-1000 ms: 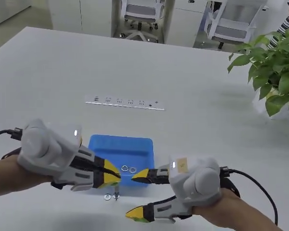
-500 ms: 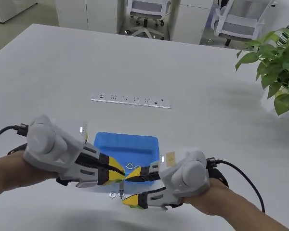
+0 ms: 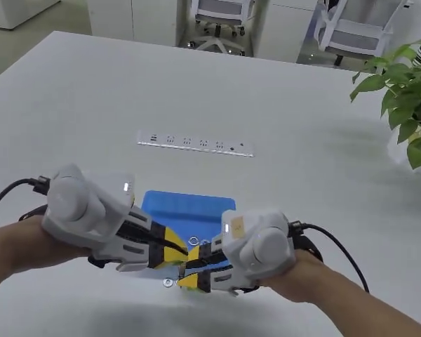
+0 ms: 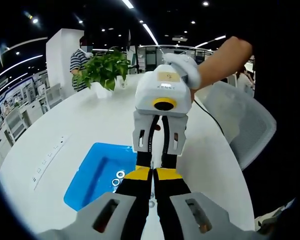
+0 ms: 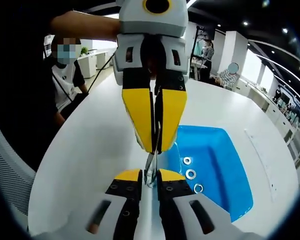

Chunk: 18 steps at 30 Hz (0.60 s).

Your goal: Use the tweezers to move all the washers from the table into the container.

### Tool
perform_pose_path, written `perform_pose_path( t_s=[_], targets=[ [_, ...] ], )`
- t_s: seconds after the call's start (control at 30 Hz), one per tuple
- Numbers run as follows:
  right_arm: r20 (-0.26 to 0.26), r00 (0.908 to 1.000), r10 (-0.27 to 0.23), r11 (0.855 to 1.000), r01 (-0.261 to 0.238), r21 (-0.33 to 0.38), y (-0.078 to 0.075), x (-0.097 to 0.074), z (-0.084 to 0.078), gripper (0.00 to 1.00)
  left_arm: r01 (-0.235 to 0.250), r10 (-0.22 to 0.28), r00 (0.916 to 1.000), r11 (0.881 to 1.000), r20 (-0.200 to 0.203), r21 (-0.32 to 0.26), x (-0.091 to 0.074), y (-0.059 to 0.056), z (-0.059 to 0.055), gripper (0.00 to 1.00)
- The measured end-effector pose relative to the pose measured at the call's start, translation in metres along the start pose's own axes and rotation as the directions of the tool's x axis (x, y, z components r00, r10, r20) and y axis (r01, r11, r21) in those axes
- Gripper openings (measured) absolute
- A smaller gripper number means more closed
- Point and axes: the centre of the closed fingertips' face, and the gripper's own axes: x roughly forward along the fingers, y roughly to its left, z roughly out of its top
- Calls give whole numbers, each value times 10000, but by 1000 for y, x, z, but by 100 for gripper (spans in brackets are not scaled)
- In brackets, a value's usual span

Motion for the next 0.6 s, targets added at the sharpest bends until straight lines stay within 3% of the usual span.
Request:
perform_pose_path(
  t_s=[0.6],
  targets=[
    [-63, 9998, 202, 9992, -200, 338, 2, 0, -1, 8, 57, -57, 10000, 10000, 22, -17, 1, 0, 0, 5]
  ],
)
